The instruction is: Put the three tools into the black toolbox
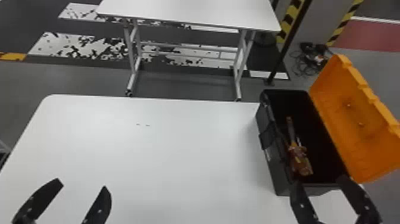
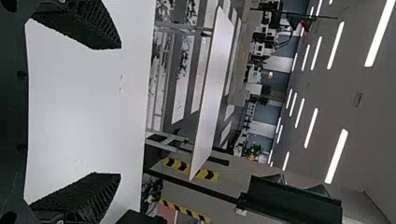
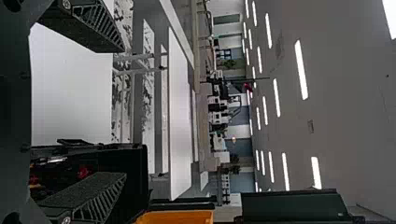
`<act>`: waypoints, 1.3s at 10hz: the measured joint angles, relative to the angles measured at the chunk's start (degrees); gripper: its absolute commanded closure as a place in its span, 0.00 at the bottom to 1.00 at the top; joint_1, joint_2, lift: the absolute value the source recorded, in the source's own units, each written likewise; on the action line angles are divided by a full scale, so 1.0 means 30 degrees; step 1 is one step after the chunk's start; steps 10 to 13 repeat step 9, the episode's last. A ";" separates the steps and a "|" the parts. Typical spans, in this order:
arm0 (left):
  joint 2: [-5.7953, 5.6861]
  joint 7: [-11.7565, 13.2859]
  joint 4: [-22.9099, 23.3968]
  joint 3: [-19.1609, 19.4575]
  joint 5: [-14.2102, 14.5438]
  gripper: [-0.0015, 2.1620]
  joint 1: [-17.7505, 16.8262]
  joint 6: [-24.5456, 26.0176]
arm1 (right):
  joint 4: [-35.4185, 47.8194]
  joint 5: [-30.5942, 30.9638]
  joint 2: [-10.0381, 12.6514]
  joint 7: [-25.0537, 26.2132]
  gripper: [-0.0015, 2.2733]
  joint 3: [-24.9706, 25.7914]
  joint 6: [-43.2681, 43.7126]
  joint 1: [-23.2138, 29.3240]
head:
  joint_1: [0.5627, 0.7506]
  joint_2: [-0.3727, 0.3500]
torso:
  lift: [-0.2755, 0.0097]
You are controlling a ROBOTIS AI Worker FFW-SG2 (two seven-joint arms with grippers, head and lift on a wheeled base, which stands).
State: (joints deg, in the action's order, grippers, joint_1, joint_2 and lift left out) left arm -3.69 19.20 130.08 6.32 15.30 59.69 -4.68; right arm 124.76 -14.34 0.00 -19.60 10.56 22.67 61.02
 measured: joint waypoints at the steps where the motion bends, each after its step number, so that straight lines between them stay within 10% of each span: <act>1: 0.0000 0.0012 -0.0021 -0.0002 -0.0005 0.01 -0.0003 -0.0066 | -0.0043 -0.0095 0.0000 0.0000 0.02 -0.0001 0.0296 0.0076 | 0.70 0.36 | 0.79; 13: 0.0055 -0.0414 -0.0234 -0.0249 -0.0492 0.01 -0.0057 -0.0320 | -0.0124 -0.0450 0.0000 -0.0003 0.04 -0.0062 0.0777 0.0317 | 0.70 0.34 | 0.79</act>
